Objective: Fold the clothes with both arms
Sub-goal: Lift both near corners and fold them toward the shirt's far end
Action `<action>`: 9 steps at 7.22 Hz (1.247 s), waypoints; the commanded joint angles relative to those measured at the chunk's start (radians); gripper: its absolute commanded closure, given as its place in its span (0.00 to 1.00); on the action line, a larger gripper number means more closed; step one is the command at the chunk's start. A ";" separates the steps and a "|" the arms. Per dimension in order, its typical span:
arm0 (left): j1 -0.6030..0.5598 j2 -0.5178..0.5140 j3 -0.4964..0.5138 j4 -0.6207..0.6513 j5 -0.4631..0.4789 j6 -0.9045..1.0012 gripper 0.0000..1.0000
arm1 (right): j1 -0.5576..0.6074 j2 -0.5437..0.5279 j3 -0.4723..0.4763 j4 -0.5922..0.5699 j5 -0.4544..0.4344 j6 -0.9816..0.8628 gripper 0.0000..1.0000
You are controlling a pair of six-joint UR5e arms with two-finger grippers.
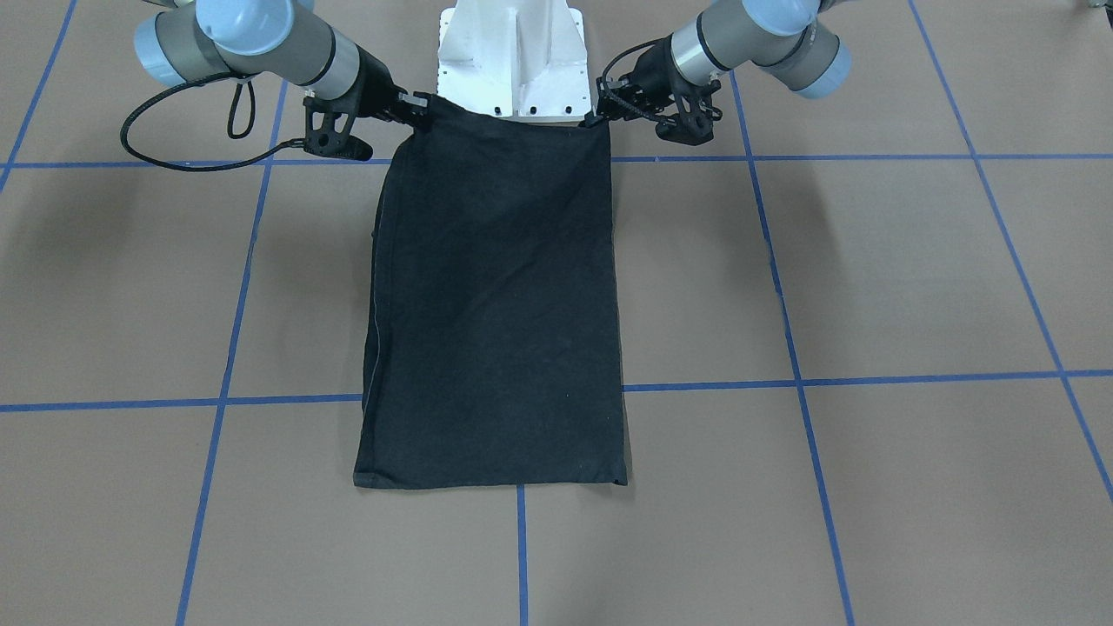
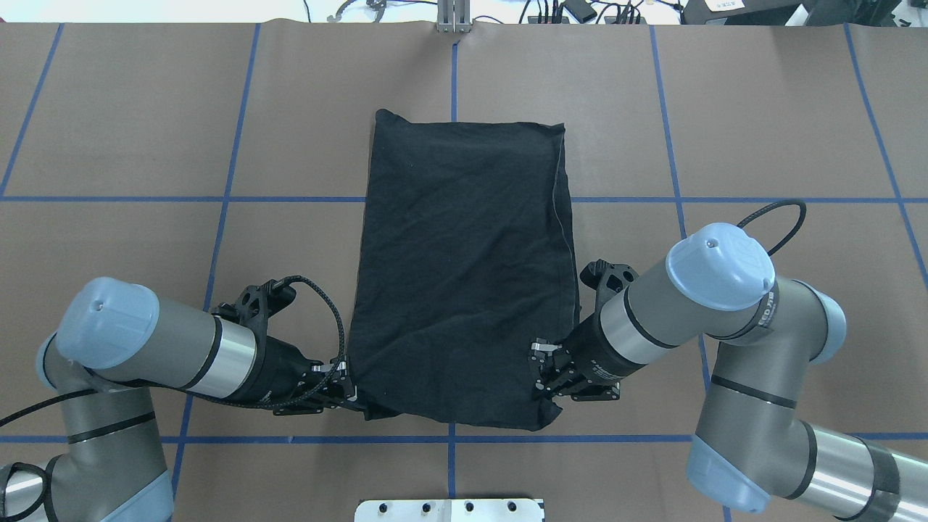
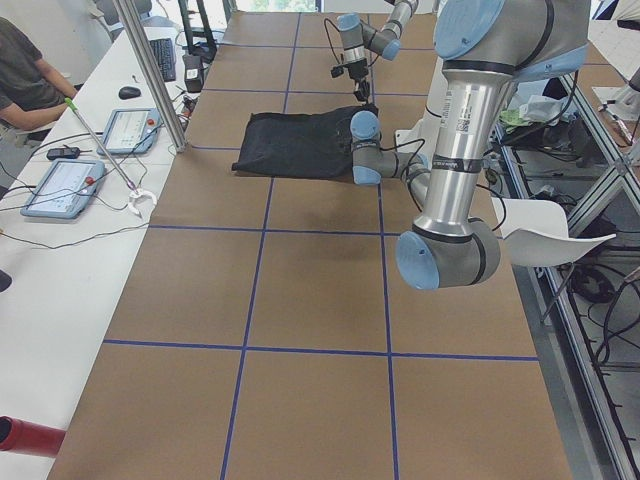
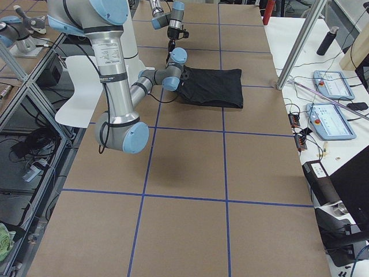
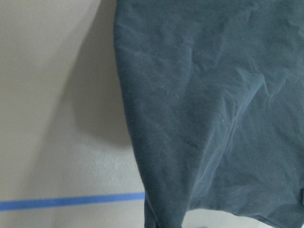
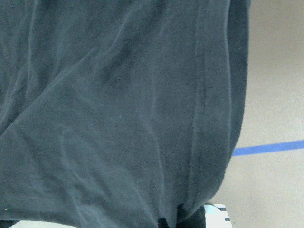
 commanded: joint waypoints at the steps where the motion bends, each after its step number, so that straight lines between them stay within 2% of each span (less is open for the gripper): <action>1: 0.021 0.067 -0.086 0.000 -0.005 -0.025 1.00 | 0.027 -0.085 0.013 0.116 0.098 -0.001 1.00; 2: 0.020 0.079 -0.136 0.001 -0.009 -0.028 1.00 | 0.056 -0.098 -0.003 0.171 0.127 -0.001 1.00; 3: 0.012 0.063 -0.141 0.001 -0.026 -0.028 1.00 | 0.086 -0.086 -0.019 0.178 0.118 -0.001 1.00; 5: -0.077 -0.011 -0.124 0.003 -0.022 -0.025 1.00 | 0.198 0.000 -0.073 0.174 0.132 0.001 1.00; 8: -0.218 -0.138 0.006 0.003 -0.014 -0.025 1.00 | 0.313 0.106 -0.148 0.170 0.129 0.010 1.00; 9: -0.285 -0.189 0.079 0.004 -0.015 -0.022 1.00 | 0.349 0.140 -0.192 0.170 0.129 0.003 1.00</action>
